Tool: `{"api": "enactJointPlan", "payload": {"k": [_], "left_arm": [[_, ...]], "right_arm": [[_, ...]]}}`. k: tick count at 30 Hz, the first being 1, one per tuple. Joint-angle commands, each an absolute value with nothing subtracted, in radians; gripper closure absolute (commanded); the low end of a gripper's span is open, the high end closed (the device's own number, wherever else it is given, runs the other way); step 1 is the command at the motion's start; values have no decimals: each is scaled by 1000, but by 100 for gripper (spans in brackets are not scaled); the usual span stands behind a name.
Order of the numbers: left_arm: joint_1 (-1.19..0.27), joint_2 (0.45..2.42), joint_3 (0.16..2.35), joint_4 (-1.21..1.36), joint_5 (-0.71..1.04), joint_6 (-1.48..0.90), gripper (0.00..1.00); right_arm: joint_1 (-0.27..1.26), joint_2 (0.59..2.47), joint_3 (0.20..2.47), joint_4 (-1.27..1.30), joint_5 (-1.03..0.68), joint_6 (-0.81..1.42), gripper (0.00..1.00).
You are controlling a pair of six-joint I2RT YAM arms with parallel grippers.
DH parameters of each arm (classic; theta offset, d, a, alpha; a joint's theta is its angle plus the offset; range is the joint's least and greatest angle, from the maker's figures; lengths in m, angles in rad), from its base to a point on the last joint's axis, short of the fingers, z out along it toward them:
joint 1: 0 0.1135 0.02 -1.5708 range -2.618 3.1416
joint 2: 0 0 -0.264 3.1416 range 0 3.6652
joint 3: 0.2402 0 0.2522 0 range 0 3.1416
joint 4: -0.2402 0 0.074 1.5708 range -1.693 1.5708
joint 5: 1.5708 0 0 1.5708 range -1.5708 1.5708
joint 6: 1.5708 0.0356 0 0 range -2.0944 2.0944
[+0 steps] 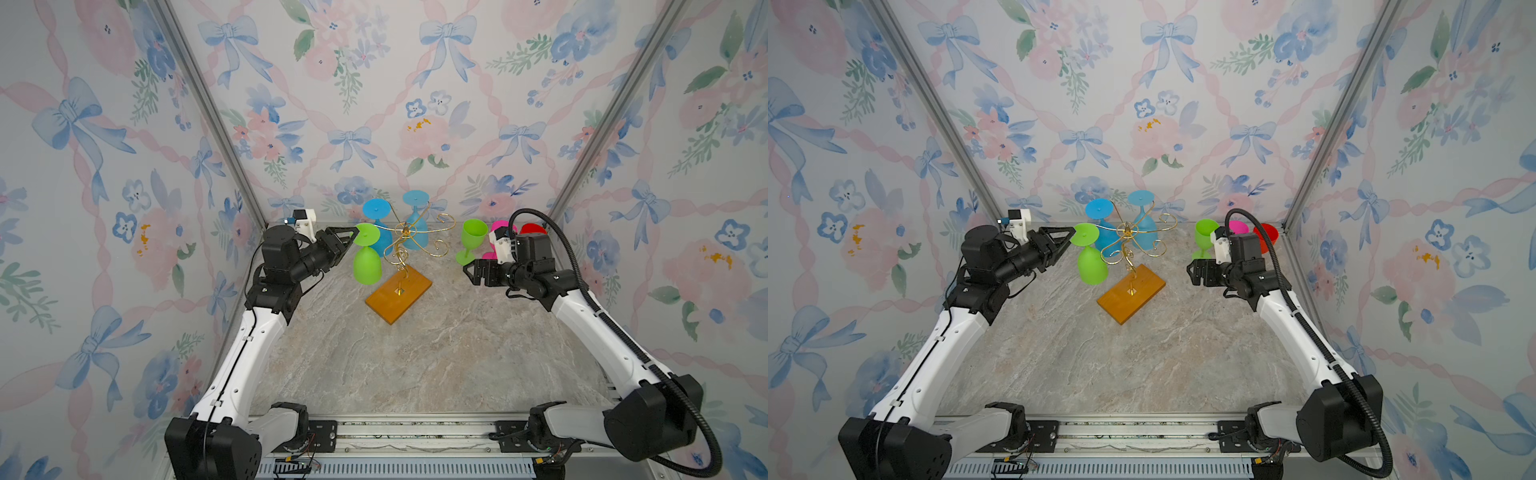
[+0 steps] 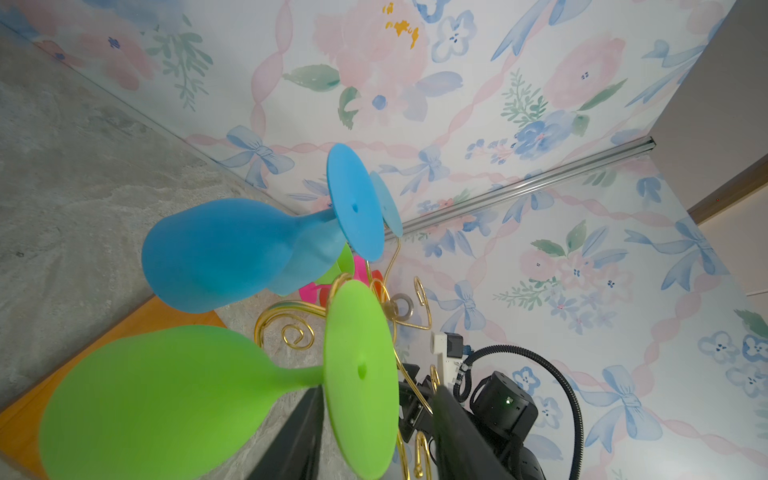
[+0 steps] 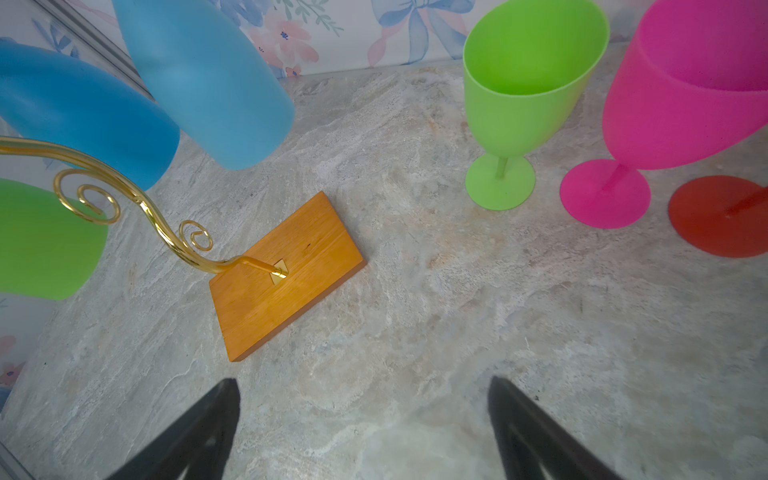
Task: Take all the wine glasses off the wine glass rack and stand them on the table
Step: 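Raise the right gripper while the left reaches toward the lime-green glass on the rack, then close the left gripper on the lime-green glass base on the rack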
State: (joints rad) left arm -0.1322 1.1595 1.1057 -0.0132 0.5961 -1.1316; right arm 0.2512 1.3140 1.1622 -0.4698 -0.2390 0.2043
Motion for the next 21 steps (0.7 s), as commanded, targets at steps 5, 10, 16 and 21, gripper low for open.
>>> {"api": "enactJointPlan", "payload": {"k": [5, 10, 16, 21], "left_arm": [[-147, 1171, 1130, 9, 597, -1125, 67], [-147, 1176, 1127, 9, 597, -1123, 78], [-147, 1179, 1128, 8, 599, -1120, 86], [-146, 1180, 1136, 8, 601, -1127, 93]], "right_arm": [[273, 1326, 1148, -451, -227, 199, 5], [278, 1328, 1149, -453, -220, 196, 5], [281, 1325, 1147, -460, -209, 192, 4], [284, 1326, 1149, -460, -207, 194, 4]]}}
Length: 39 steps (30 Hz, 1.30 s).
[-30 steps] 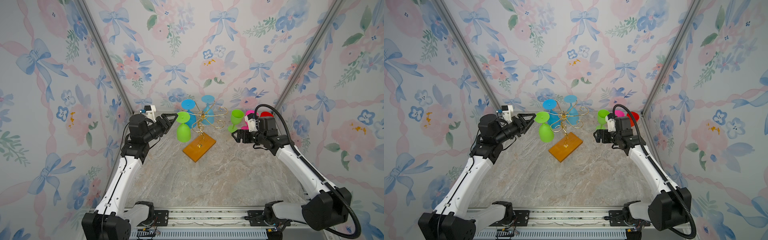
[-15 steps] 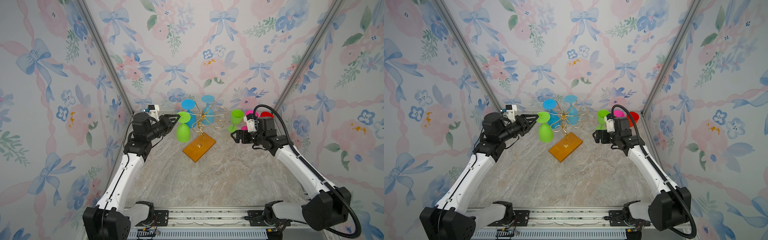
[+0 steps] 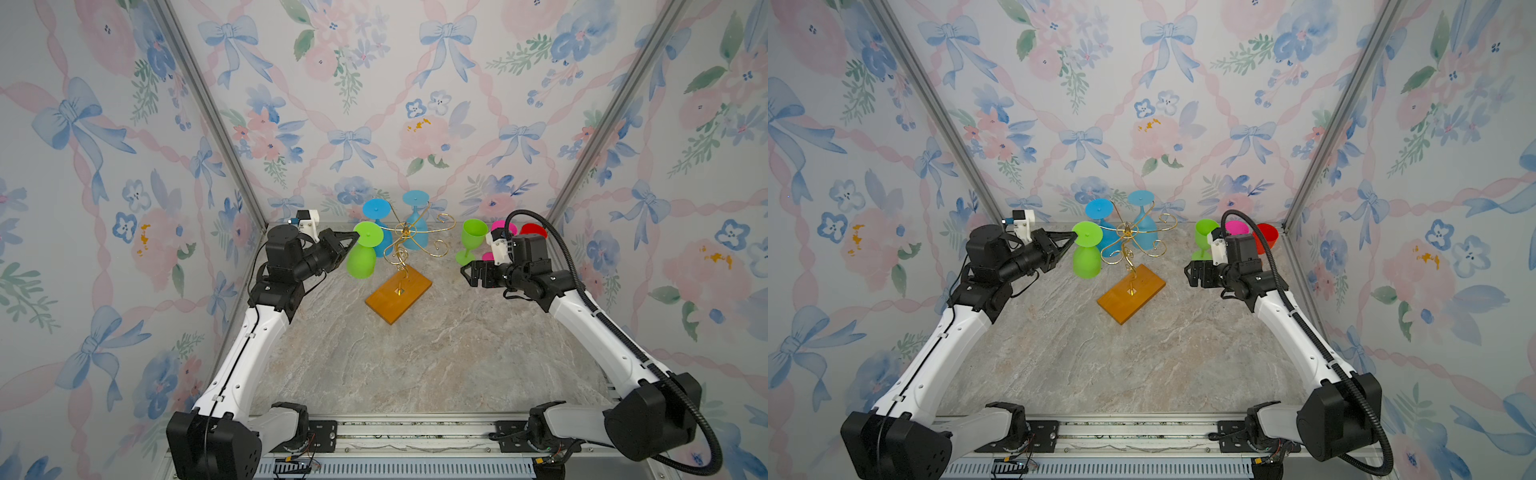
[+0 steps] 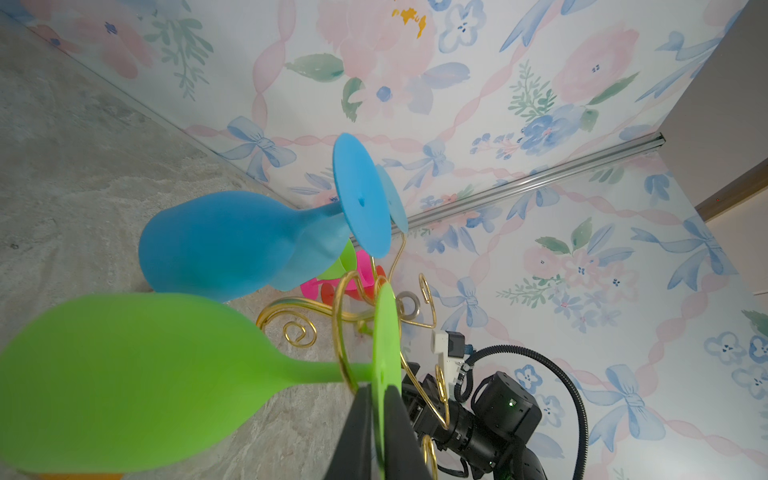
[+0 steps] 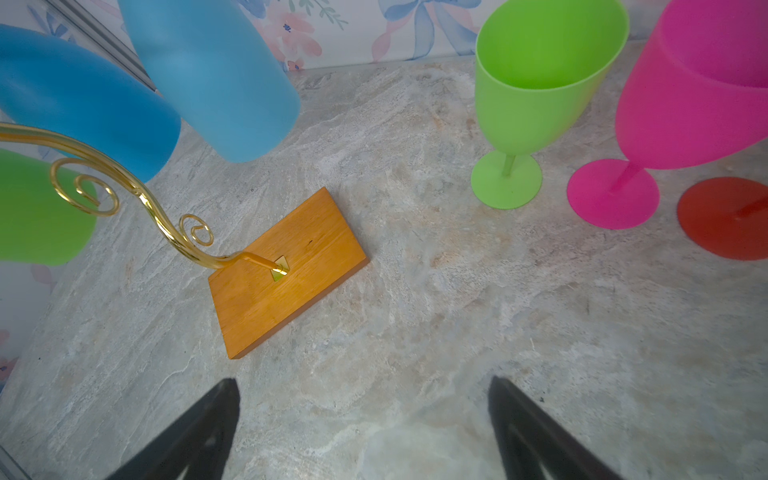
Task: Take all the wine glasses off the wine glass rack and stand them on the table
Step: 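Close the left gripper on the lime-green glass base on the rack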
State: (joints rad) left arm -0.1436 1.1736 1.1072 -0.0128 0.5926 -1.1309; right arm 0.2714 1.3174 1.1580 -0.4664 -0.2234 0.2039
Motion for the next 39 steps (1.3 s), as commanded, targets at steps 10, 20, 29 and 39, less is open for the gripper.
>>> {"api": "enactJointPlan", "payload": {"k": [10, 20, 29, 39], "left_arm": [[-145, 1160, 1140, 16, 622, -1167, 97], [-124, 1140, 1125, 20, 613, -1266, 100], [-116, 1146, 1139, 20, 597, -1298, 100], [-111, 1164, 1137, 19, 588, -1298, 100]], "right_arm": [[293, 1322, 1146, -455, -188, 202, 4], [302, 1320, 1147, -453, -173, 208, 4], [305, 1301, 1135, -448, -154, 208, 4], [305, 1293, 1128, -448, -147, 207, 4]]}}
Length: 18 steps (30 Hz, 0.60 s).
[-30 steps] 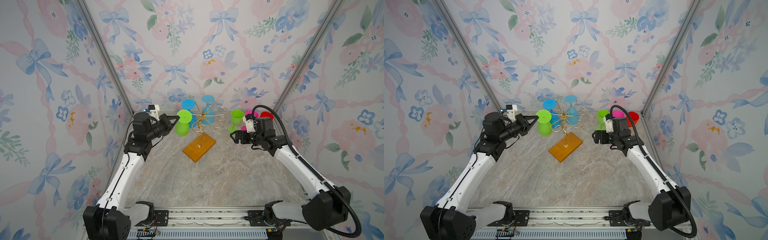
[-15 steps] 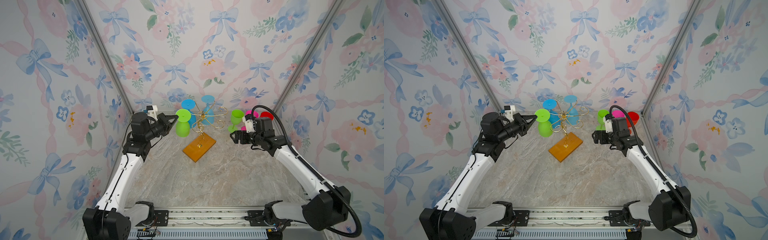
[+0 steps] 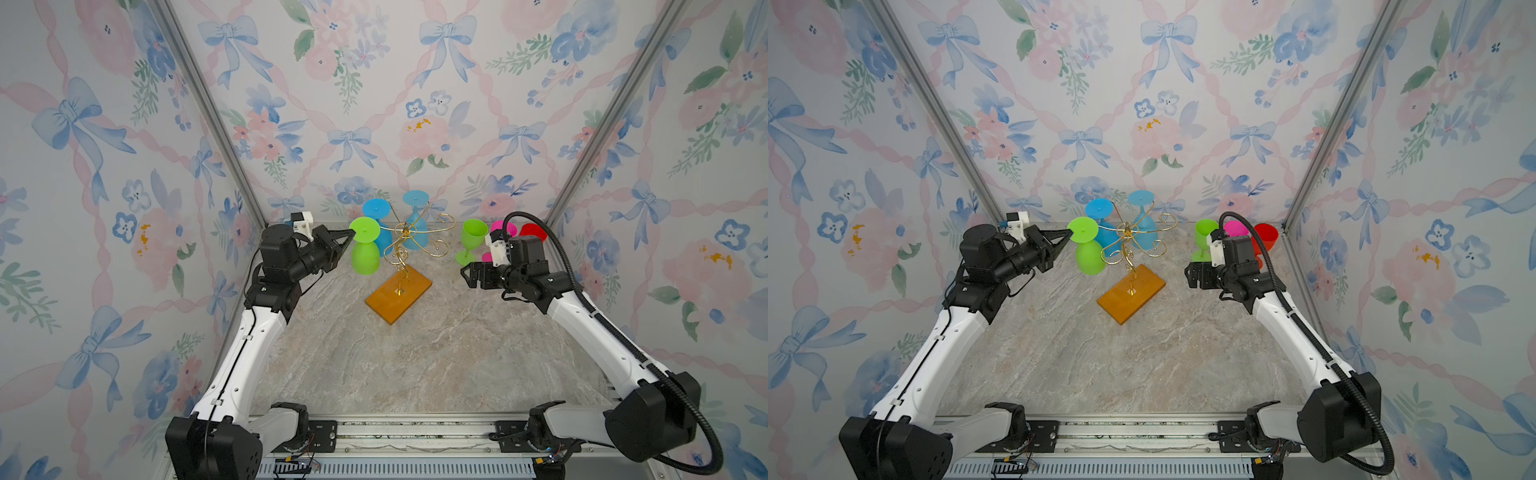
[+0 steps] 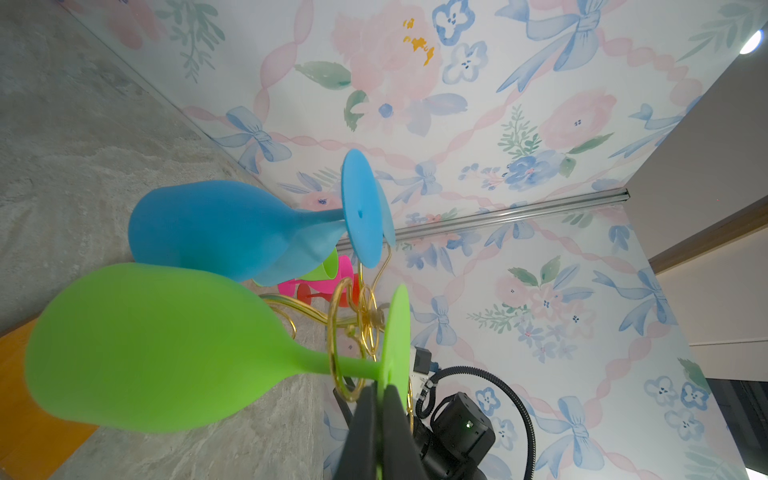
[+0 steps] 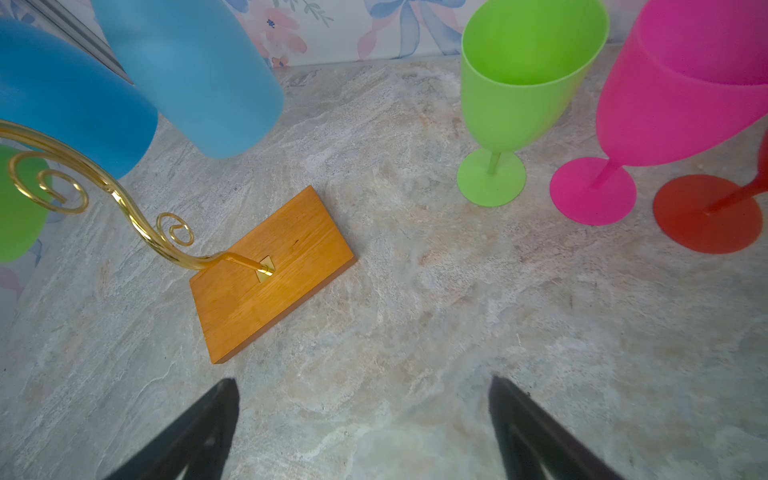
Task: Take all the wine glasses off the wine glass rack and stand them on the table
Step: 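Close the left gripper on the lime-green glass base on the rack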
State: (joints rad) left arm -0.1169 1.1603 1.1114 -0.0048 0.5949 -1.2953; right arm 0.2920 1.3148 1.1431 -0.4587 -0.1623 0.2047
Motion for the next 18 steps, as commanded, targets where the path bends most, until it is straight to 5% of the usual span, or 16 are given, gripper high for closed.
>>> {"api": "enactJointPlan", "payload": {"k": [1, 18], "left_arm": [[-110, 1168, 1140, 19, 586, -1299, 100], [-112, 1234, 1178, 19, 563, -1295, 100]], "right_arm": [[305, 1293, 1129, -448, -146, 207, 4], [305, 1289, 1113, -451, -136, 199, 3]]}}
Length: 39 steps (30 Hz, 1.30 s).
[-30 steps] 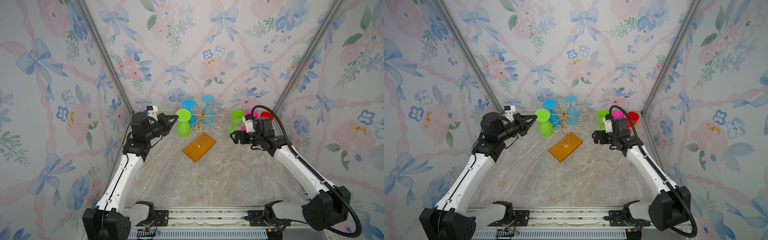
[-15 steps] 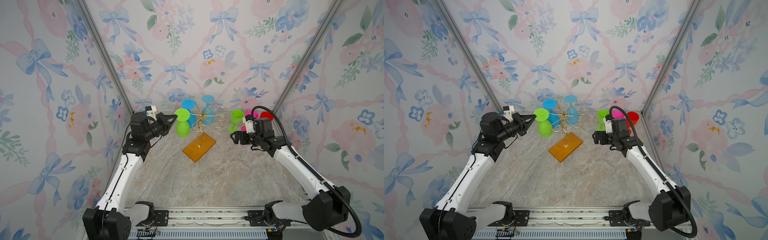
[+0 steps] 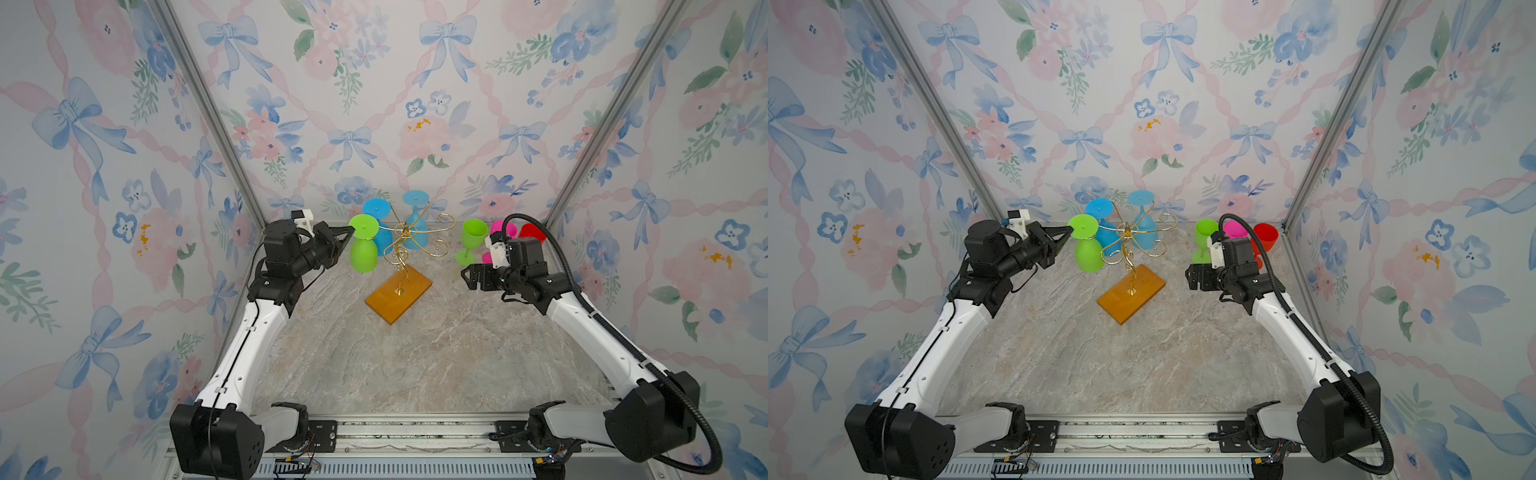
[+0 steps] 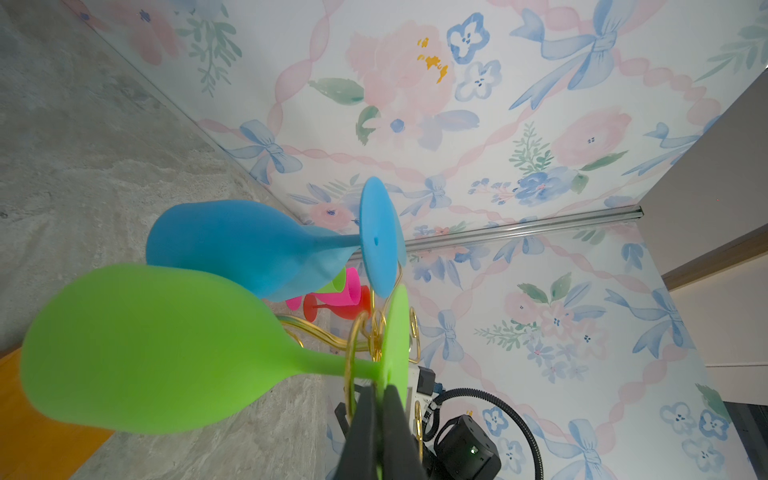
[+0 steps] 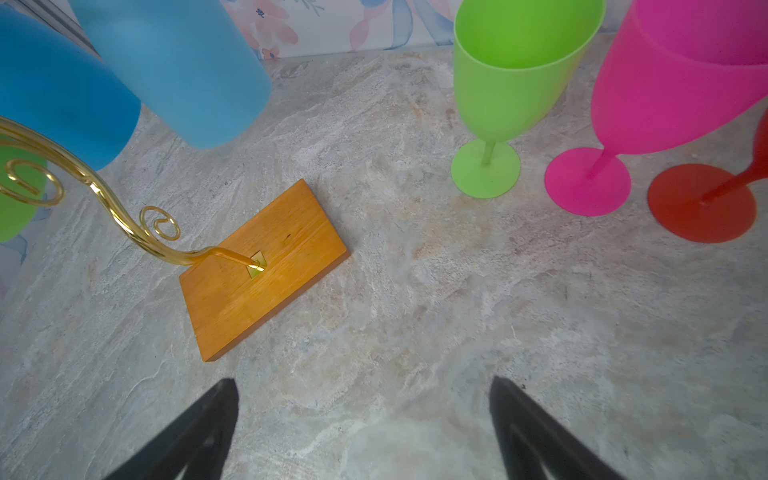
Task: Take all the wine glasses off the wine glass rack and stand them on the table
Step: 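Close the left gripper on the lime-green glass base on the rack, then slide the lime-green glass off the rack arm with the left gripper, pulling toward the robot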
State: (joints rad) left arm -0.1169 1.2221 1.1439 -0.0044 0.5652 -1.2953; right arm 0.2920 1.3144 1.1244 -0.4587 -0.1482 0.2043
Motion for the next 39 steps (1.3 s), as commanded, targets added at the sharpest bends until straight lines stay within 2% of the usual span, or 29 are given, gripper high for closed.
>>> {"api": "enactJointPlan", "payload": {"k": [1, 23, 39], "left_arm": [[-113, 1239, 1182, 19, 564, -1295, 100], [-188, 1287, 1241, 19, 610, -1224, 100], [-190, 1197, 1154, 19, 672, -1199, 100]], "right_arm": [[305, 1289, 1111, -450, -135, 199, 3], [305, 1309, 1121, -446, -143, 198, 3], [311, 1320, 1141, -448, -151, 210, 3]]}}
